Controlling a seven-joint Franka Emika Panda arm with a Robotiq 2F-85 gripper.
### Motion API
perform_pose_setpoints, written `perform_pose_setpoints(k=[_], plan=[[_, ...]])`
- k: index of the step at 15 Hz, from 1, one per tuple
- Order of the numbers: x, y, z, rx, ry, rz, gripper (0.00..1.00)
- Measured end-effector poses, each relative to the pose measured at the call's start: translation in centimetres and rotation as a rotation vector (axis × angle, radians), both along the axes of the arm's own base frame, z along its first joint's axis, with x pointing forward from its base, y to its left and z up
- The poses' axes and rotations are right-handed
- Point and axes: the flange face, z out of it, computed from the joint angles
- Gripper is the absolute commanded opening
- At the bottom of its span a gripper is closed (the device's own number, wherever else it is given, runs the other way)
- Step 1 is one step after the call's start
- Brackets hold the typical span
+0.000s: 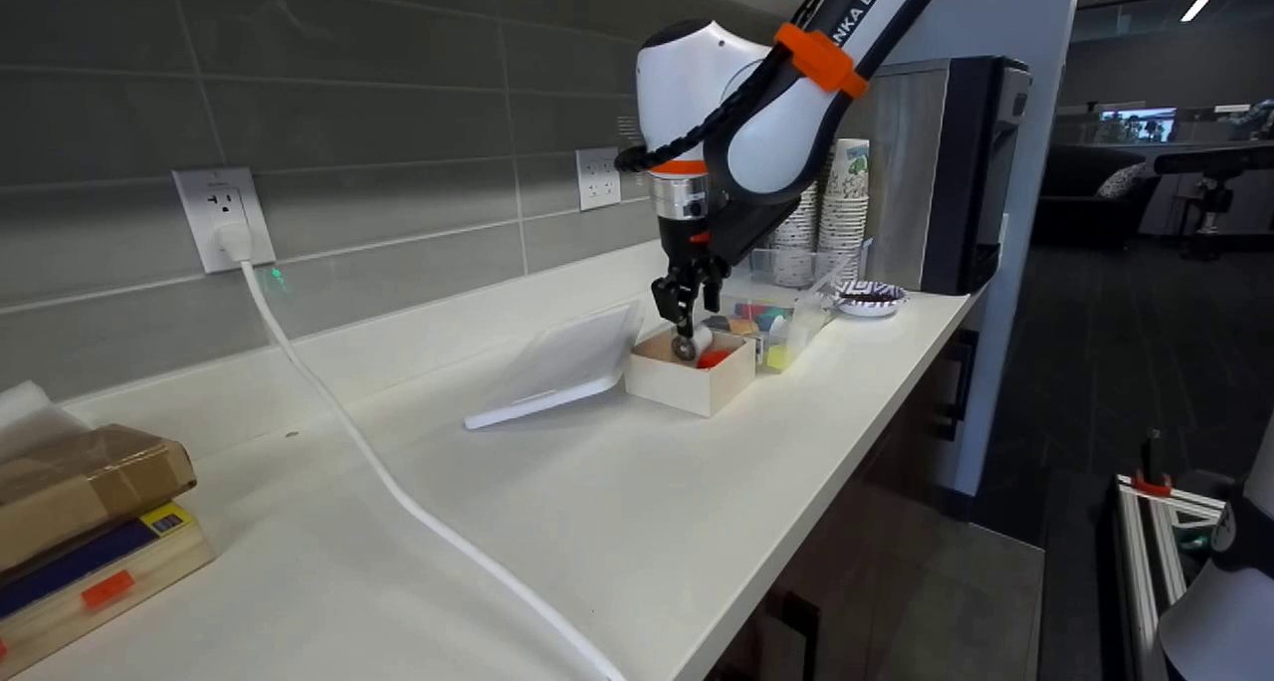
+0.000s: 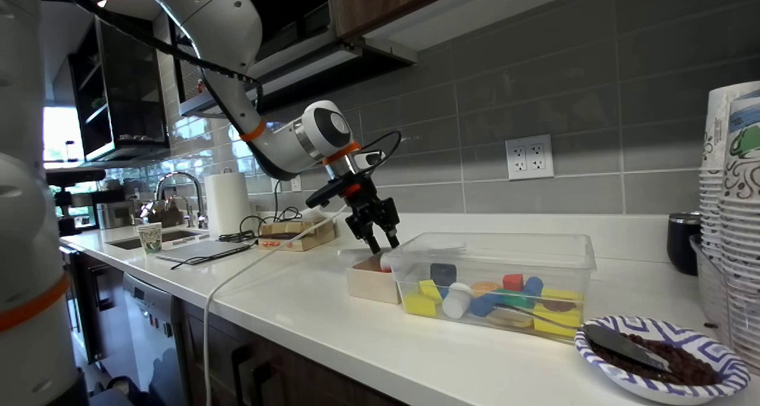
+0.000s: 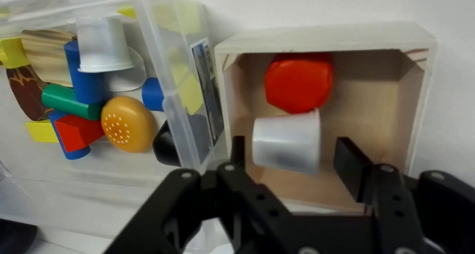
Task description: Remove the coffee pod from the container and put it in the wooden box.
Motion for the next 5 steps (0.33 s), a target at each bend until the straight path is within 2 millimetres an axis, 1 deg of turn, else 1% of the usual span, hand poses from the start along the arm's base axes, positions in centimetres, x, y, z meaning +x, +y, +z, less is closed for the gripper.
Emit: perform_pose_setpoints(k=[1,5], plan=[[0.09,0.06,-0.23,0.000,0.004,0.001,1.00],[0.34,0.10,-0.49,-0.001,0.007,0.002,1.00]])
